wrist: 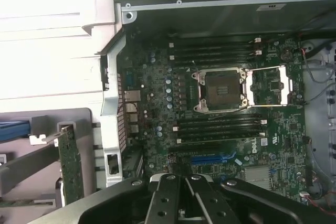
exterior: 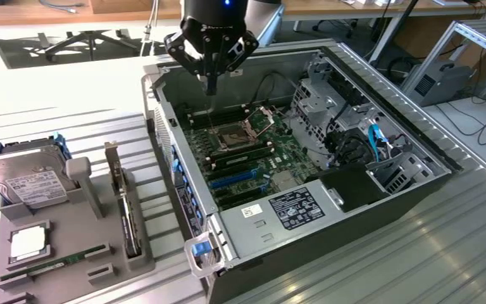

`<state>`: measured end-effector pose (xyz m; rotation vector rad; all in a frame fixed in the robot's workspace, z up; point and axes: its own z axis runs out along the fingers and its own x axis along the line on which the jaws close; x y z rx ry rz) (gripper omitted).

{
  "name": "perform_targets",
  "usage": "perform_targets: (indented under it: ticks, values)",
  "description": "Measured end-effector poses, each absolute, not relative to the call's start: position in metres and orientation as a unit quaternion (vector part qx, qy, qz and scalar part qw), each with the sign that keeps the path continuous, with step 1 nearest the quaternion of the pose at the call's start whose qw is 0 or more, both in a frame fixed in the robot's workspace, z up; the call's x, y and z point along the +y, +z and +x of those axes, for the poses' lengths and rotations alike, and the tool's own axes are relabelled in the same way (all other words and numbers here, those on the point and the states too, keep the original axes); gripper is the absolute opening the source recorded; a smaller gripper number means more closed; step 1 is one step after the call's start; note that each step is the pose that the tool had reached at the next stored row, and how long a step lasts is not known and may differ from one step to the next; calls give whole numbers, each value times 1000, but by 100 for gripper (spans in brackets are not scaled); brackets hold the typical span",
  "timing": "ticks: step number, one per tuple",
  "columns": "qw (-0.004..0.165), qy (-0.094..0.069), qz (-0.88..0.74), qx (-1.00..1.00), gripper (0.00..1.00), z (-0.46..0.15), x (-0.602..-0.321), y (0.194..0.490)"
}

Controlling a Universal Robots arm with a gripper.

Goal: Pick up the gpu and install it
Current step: 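Reach for the gpu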

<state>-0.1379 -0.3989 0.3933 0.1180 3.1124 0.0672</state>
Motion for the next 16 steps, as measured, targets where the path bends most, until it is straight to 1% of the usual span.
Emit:
perform_targets:
  ticks: [16]
  values:
    - [13,21,38,999,11,-158,-399,393]
